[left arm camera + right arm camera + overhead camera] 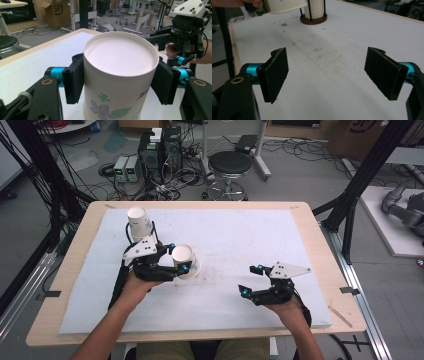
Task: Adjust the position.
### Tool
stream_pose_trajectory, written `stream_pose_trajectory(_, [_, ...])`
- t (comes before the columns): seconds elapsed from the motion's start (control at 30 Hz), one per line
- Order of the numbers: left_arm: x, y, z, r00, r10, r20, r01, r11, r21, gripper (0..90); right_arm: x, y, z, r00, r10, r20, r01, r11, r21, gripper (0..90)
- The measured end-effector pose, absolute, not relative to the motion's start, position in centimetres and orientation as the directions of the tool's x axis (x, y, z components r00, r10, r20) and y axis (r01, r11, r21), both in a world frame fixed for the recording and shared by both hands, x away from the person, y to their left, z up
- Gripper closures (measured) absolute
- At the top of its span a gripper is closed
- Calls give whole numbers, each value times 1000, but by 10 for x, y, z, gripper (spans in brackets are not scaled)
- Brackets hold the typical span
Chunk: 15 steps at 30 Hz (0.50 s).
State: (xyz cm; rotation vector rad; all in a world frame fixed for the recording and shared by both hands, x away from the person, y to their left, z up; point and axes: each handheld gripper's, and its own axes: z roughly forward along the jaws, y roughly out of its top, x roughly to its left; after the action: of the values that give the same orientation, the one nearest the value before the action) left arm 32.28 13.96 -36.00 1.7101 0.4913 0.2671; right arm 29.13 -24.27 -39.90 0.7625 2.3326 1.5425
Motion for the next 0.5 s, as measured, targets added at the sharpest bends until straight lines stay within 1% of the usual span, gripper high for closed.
stream_pose_trajectory(0.17, [322,136,-360,890,447,-91,170,-141,975,344,299,-229,-392,-869,488,80,270,331,904,199])
stream_pose_trajectory(0.33, [321,132,-361,896,435,-92,170,-144,975,344,305,-212,-385,-897,437,71,231,325,917,199])
stream_pose_trajectory(0.5, [319,124,-361,909,408,-87,164,-158,974,345,308,-199,-386,-912,403,69,217,335,917,198])
